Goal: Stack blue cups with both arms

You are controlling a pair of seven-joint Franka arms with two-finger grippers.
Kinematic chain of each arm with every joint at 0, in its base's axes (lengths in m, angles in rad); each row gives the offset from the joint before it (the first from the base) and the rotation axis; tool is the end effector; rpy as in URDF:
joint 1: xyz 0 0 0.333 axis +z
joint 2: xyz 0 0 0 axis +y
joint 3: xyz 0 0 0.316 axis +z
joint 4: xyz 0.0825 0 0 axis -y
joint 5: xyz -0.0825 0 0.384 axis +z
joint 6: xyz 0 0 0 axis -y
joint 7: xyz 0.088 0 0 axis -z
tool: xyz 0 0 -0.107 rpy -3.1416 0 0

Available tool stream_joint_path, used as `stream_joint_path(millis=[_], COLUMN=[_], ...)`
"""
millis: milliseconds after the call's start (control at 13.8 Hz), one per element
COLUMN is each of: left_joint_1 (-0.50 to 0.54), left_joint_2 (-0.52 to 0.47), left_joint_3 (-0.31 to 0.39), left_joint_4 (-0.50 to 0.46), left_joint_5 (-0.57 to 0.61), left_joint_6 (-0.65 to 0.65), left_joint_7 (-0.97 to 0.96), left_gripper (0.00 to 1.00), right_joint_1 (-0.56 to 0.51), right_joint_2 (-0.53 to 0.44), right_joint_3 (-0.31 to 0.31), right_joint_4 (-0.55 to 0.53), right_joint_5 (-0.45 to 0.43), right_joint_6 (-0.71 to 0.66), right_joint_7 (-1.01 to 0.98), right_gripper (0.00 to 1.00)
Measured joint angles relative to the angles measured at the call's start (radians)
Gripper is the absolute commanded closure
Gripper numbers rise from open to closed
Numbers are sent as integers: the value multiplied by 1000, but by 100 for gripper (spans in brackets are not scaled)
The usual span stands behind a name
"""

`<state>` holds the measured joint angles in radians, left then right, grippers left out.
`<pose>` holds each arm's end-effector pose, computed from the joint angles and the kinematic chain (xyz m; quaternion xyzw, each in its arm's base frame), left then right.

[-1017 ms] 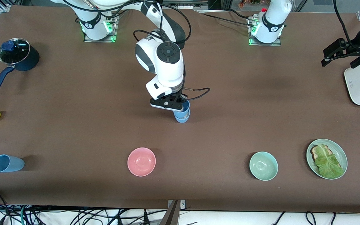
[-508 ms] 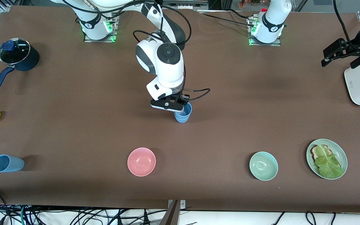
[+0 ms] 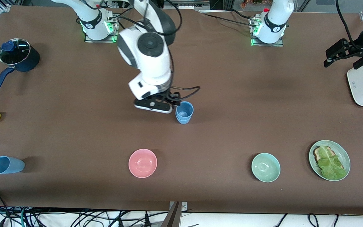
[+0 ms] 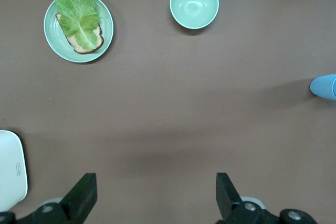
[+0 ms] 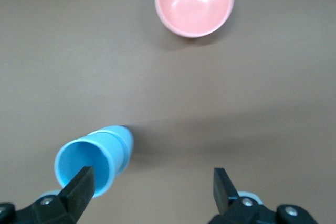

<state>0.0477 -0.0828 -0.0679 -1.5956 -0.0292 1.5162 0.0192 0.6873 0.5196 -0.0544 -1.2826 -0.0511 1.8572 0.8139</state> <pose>0.5229 -0.0155 0.6526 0.9997 -0.0204 0.0016 0.0118 0.5738 0.4265 0.4572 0.9957 -0.0798 0.0461 0.0101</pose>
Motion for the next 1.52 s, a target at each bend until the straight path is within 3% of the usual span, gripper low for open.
stream_joint_path(millis=[363,726,1017,1525], left_joint_1=[0,0,0,0], left_joint_2=[0,0,0,0], left_joint_3=[0,0,0,0], left_joint_4=[0,0,0,0], left_joint_5=[0,0,0,0], left_joint_6=[1,4,4,4], left_joint_7=[0,0,0,0], left_gripper=[0,0,0,0], right_joint_1=[-241,-456,-589,-607], right_joint_2=[-224,-432,-476,-476], right_joint_3=[1,3,48,66], right_joint_4=[-60,-190,-224,-227], right_joint_5=[39,46,46,46], right_joint_6=[-225,-337,-353,-352], right_joint_7=[-399,-713,-851,-863], right_gripper=[0,0,0,0])
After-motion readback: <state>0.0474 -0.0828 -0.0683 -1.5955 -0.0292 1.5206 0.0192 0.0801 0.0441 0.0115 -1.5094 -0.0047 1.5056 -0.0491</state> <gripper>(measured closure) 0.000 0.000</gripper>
